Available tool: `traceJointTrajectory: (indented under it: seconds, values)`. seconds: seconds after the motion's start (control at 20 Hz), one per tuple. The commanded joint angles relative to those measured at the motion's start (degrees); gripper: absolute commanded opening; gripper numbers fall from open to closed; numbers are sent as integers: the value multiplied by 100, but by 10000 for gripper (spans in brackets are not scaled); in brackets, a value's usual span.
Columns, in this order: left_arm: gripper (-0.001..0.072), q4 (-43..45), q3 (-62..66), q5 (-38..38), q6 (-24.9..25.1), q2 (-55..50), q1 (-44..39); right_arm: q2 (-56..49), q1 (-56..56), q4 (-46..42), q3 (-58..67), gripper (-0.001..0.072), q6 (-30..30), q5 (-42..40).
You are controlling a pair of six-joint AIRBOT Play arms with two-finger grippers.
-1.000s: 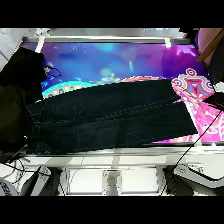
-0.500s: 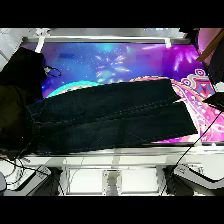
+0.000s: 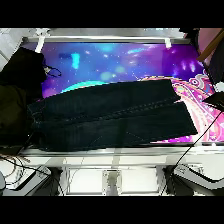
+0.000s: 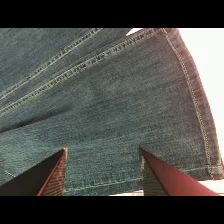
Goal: Fold the clothes and pants, and hang the long-sleeved shirts on hangers.
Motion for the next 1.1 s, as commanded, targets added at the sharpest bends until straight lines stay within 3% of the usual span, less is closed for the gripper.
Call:
traceJointTrajectory:
  seconds: [0.0,1.05]
  values:
    - [26,-295,55,-28,181,-2,4,7,-2,33,0,494,2,-9]
    - [26,-291,55,-85,400,-2,7,2,-2,4,0,494,-4,-66]
